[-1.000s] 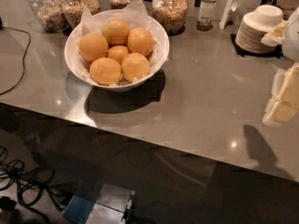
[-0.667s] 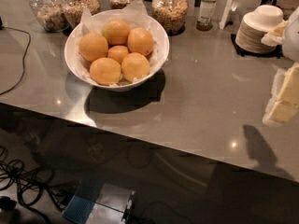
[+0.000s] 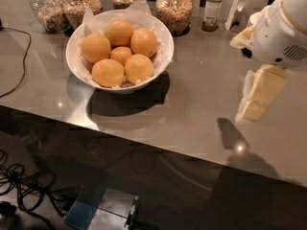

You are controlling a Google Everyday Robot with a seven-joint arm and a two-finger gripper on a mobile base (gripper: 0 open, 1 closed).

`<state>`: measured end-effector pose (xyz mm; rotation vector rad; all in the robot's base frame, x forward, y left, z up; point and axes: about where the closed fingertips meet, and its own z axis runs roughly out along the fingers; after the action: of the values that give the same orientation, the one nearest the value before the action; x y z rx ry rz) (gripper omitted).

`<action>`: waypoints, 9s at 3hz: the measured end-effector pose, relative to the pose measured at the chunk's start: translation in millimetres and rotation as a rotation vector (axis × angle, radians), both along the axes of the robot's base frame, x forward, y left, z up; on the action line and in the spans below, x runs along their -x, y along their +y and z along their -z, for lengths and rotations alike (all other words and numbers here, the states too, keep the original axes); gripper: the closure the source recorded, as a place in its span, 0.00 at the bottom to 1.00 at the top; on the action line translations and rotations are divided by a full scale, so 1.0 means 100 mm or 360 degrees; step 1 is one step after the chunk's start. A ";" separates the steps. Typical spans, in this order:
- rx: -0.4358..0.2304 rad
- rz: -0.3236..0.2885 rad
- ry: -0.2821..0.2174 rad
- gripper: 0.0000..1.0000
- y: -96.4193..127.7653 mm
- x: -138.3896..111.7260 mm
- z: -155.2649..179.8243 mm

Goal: Pick orange from white bowl

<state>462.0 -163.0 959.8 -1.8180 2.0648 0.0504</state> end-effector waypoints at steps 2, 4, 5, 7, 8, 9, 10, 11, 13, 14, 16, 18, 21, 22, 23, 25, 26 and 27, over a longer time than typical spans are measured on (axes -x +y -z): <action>-0.0198 -0.0348 -0.0015 0.00 0.98 -0.30 0.12; -0.0292 -0.0450 -0.0062 0.00 1.41 -0.49 0.05; -0.0332 -0.0400 -0.0097 0.00 1.43 -0.72 0.08; -0.0402 -0.0432 -0.0180 0.00 1.69 -1.43 0.03; -0.0412 -0.0479 -0.0208 0.00 1.83 -1.70 -0.05; -0.0411 -0.0514 -0.0209 0.00 1.96 -1.92 -0.03; -0.0391 -0.0520 -0.0169 0.00 2.00 -2.09 0.13; -0.0354 -0.0524 -0.0111 0.00 1.97 -2.20 0.36; -0.0281 -0.0602 -0.0183 0.31 1.95 -2.17 0.26; -0.0210 -0.0682 -0.0254 0.23 2.01 -2.12 0.07; -0.0050 -0.0802 -0.0275 0.14 2.12 -2.16 0.01; 0.0028 -0.0806 -0.0217 0.30 2.04 -2.30 0.18; 0.0074 -0.0807 -0.0154 0.19 1.99 -2.46 0.39; 0.0074 -0.0801 -0.0120 0.20 1.97 -2.50 0.51; 0.0082 -0.0789 -0.0076 0.21 1.92 -2.54 0.67; 0.0107 -0.0825 -0.0055 0.41 1.87 -2.54 0.82; 0.0107 -0.0825 -0.0055 0.64 1.86 -2.53 0.80; 0.0107 -0.0825 -0.0055 0.88 1.85 -2.53 0.77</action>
Offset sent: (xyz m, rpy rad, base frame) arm 0.0465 0.1511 -0.0108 0.1913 -0.0351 0.3334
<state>715.4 22.1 882.5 -2.3294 1.5379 0.0889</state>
